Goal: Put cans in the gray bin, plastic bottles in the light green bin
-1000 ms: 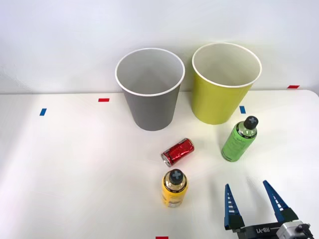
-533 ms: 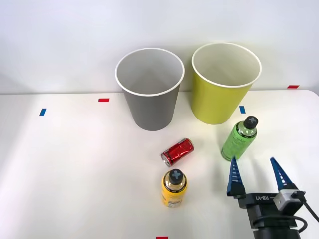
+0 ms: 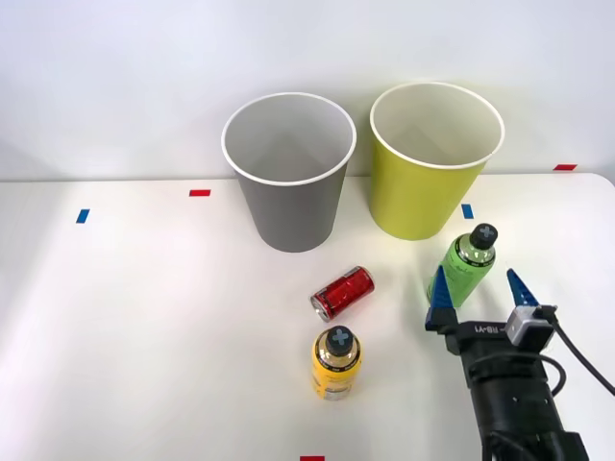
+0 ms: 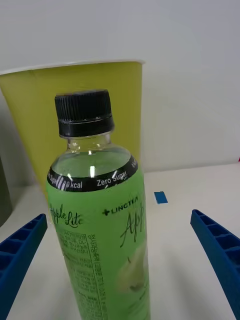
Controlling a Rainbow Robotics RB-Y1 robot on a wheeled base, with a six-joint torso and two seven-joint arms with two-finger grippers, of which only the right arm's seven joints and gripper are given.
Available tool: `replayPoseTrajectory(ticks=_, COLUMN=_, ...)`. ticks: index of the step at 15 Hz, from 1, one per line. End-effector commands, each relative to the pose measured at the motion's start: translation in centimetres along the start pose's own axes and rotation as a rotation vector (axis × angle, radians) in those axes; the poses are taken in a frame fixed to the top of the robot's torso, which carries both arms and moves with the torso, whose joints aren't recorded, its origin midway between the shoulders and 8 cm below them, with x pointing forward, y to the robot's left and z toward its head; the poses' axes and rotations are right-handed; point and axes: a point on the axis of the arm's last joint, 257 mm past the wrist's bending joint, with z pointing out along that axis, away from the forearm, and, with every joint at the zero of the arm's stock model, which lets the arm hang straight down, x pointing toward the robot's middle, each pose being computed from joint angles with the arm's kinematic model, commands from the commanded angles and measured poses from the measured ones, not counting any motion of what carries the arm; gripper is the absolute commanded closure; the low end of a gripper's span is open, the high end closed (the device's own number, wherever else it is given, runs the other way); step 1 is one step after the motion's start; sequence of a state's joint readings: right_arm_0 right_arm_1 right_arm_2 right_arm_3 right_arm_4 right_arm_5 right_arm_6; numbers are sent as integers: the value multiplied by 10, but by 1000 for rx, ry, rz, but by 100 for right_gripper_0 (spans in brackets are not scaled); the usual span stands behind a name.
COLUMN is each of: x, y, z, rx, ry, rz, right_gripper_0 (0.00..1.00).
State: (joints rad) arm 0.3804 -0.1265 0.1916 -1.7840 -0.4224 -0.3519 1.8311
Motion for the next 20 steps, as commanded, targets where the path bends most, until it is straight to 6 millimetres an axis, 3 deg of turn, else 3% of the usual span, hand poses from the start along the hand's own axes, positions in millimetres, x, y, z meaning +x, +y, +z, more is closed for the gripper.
replayPoseTrajectory(ticks=1, x=-12, y=1, z=21, rx=6, ry=-17, rz=-6, right_gripper_0=0)
replayPoseTrajectory(ticks=13, x=-7, y=8, z=29, rx=-6, ry=14, rz=-39, right_gripper_0=0)
replayPoseTrajectory(ticks=14, x=-7, y=7, z=30, rx=-3, ry=14, rz=-43, right_gripper_0=10)
replayPoseTrajectory(ticks=15, x=-7, y=7, z=30, rx=-1, ry=13, rz=-47, right_gripper_0=28)
replayPoseTrajectory(ticks=16, x=-7, y=6, z=29, rx=0, ry=13, rz=-66, right_gripper_0=70)
replayPoseTrajectory(ticks=17, x=-7, y=4, z=30, rx=4, ry=12, rz=-75, right_gripper_0=90)
replayPoseTrajectory(ticks=18, x=-7, y=4, z=30, rx=5, ry=13, rz=-78, right_gripper_0=99)
replayPoseTrajectory(ticks=20, x=-4, y=4, z=30, rx=6, ry=25, rz=-76, right_gripper_0=100)
